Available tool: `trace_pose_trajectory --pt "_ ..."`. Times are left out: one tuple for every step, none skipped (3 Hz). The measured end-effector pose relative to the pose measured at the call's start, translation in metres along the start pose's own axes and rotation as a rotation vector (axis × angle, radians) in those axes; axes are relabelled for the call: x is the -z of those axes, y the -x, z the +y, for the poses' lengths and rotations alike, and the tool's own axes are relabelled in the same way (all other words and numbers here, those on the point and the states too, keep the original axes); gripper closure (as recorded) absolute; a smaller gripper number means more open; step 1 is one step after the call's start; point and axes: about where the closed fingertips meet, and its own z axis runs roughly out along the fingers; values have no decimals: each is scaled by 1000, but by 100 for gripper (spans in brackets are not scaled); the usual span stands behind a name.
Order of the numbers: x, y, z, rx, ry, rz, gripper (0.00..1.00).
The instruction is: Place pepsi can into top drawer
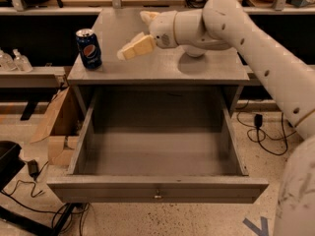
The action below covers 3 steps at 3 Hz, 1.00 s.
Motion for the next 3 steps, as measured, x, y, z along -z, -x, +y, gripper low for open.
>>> trace_pose_trajectory --pt "-50 -6 3 -43 -7 -76 0" --pt "-50 -6 3 -43 -7 -76 0" --pt "-71 -8 1 -45 11 -61 0"
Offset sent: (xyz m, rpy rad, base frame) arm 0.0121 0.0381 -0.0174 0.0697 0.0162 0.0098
